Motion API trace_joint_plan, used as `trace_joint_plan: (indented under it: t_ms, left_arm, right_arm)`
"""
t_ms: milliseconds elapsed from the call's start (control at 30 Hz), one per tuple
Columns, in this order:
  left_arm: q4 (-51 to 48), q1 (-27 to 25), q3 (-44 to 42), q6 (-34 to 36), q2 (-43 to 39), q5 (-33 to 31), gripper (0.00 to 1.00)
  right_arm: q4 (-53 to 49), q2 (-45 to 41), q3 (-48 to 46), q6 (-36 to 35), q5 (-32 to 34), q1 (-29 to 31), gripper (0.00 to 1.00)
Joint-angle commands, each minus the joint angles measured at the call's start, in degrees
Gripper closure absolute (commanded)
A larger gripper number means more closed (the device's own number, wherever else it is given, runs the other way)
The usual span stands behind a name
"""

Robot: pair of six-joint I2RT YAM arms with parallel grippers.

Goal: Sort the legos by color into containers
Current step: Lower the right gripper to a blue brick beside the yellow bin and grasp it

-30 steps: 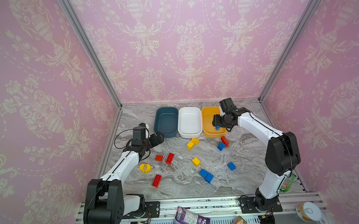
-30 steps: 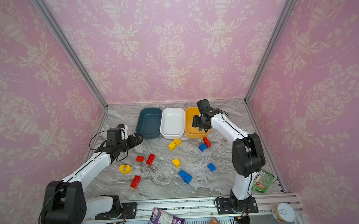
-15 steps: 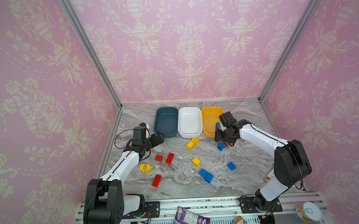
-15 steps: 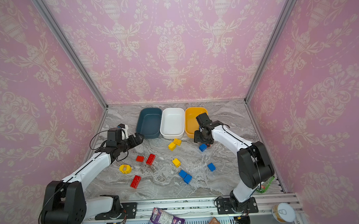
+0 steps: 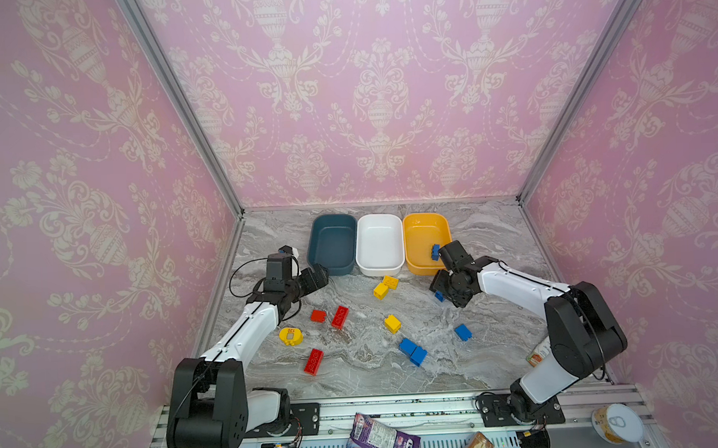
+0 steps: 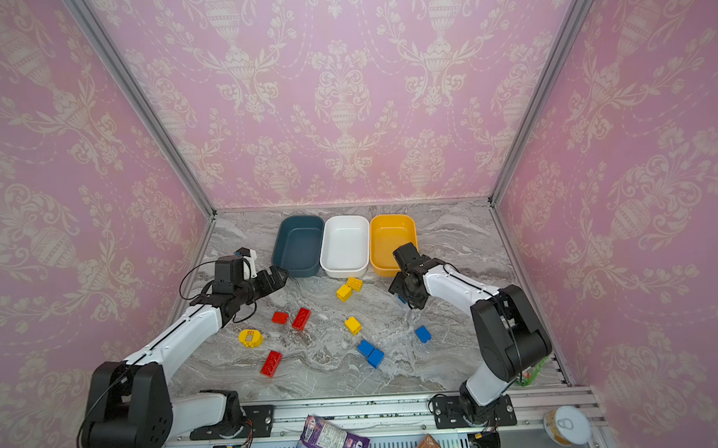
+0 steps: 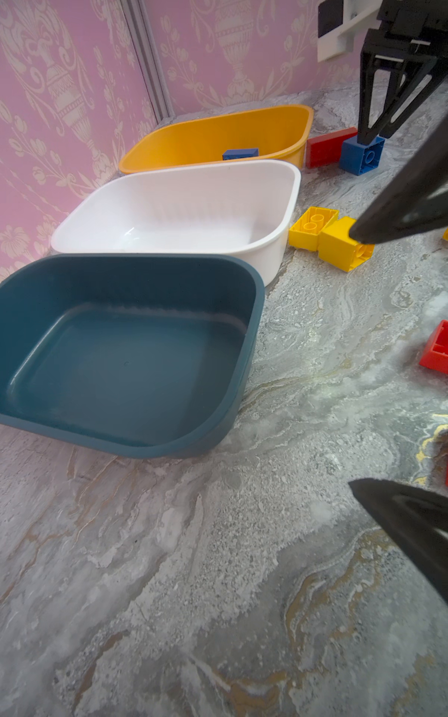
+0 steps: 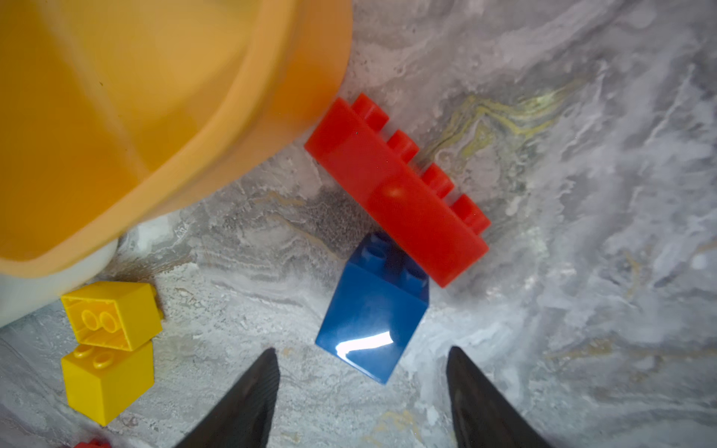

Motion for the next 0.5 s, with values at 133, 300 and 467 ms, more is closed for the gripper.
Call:
trace_joint_plan:
  t_ms: [133,300,467]
  left_arm:
    - [-1.84,-0.34,0.71,2.13,-1.23,-0.29,0.03]
    - [-1.49,-0.37,0.4,2.19,-1.07,-0.21,0.03]
    - [-1.33,-0.36,0.56,2.24,-0.96,-0.03,0.03]
  right_arm:
    - [1.83,0.17,0.3,6.64,0.91,0.37,0.33]
    - [1.73,1.85,0.72,6.55,2.54,0.33,0.36]
    - [2.1,3.67,0.85,6.8,2.85,0.27,0.4]
